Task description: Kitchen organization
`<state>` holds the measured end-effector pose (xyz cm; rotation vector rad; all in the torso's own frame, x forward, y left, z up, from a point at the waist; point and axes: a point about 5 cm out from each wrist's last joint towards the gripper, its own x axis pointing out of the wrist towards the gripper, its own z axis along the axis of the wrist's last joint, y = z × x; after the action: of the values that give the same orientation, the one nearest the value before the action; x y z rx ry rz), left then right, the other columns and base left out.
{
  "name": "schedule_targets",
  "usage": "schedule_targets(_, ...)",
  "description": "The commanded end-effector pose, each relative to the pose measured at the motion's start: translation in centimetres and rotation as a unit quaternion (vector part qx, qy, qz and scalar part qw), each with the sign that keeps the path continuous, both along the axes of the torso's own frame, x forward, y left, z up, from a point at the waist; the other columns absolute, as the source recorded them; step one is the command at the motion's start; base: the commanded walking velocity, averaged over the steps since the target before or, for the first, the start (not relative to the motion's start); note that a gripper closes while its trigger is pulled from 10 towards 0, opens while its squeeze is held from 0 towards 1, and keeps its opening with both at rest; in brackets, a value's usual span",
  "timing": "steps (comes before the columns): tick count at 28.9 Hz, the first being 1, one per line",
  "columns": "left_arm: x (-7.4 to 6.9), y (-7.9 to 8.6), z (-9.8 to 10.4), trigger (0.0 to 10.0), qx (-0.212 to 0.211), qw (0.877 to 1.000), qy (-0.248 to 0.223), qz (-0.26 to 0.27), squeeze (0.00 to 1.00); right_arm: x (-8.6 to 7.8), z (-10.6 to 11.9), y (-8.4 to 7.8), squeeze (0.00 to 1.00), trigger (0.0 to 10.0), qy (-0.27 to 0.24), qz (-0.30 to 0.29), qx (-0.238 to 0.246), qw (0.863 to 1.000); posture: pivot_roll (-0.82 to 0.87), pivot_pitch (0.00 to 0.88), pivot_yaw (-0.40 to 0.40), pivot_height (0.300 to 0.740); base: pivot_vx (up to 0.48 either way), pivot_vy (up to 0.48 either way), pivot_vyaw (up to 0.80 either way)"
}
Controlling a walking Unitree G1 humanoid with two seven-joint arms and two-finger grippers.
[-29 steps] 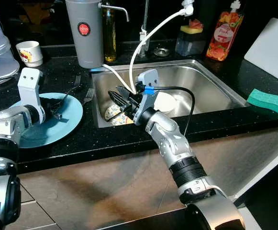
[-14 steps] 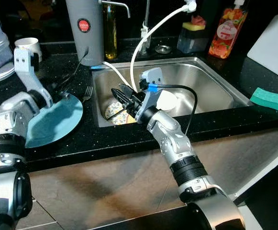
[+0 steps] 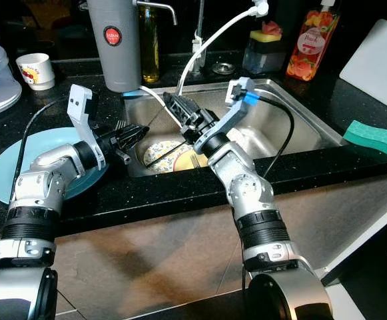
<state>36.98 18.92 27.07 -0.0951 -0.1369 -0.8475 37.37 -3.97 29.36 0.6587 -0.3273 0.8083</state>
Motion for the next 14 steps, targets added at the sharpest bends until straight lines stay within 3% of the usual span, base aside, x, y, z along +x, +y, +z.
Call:
schedule_targets(1, -0.2, -0.4, -0.3, 0.0, 0.003, 1.0, -0.003, -0.003, 0.0, -0.5, 0.1, 0.9, 0.0, 10.0, 0.0, 0.027, -0.009, 1.0, 0.03, 0.114, -0.013, 0.74, 0.0, 0.0, 0.0)
schedule_targets(9, -0.2, -0.9, 0.3, 0.0, -0.007, 1.0, -0.019, 0.007, 0.0, -0.8, -1.6, 2.0, 0.0, 10.0, 0.049, 0.037, -0.065, 0.996, 0.03, 0.109, -0.013, 0.74, 0.0, 0.0, 0.0)
schedule_targets(14, -0.6, -1.9, 0.2, 0.0, -0.004, 1.0, -0.016, -0.025, 0.0, -0.8, -1.9, 2.1, 0.0, 10.0, 0.062, 0.04, -0.064, 0.995, 0.03, 0.108, -0.012, 0.74, 0.0, 0.0, 0.0)
